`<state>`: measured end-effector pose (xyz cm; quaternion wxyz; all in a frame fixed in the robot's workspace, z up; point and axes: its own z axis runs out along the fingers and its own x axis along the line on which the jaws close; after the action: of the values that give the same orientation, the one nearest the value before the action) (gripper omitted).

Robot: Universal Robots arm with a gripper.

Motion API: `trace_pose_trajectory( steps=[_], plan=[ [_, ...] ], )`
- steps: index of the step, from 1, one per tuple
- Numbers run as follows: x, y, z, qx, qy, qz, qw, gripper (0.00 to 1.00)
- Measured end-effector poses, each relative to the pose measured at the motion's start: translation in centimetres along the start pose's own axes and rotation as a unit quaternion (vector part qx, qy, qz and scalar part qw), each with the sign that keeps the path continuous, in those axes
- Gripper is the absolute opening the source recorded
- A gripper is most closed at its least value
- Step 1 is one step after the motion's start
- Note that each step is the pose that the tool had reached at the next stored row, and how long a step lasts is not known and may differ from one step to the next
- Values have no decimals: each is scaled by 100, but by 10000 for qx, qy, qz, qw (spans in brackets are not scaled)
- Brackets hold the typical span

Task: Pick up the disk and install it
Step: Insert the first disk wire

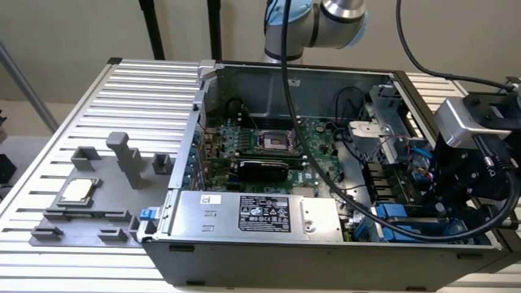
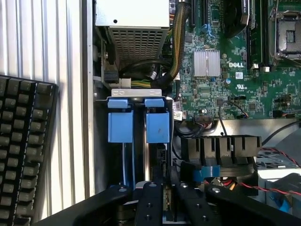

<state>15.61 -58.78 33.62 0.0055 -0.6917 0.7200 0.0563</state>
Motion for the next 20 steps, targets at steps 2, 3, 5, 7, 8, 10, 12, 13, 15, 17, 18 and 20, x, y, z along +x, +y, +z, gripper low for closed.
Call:
trace_pose_trajectory(
  steps=[2,3,5,7,8,10,12,13,15,17,18,20],
  plan=[
    [-4,-6,6,-3,6,1,10000,16],
    [-5,-11,8,-6,7,2,10000,16],
    [-8,-19,13,-10,10,3,10000,16],
    [-7,-21,15,-16,10,3,10000,16],
    [-8,-22,15,-20,9,3,10000,16],
    [-7,-23,20,-38,4,3,10000,18],
    [-10,-19,-14,-53,9,6,10000,25],
    [-12,-17,-37,-59,9,6,10000,25],
    [-15,-8,-89,-64,10,7,10000,25],
    [-20,-1,-157,-67,10,6,10000,25],
    [-23,3,-204,-68,11,7,10000,25],
    [-29,11,-293,-68,10,7,10000,25]
  ],
)
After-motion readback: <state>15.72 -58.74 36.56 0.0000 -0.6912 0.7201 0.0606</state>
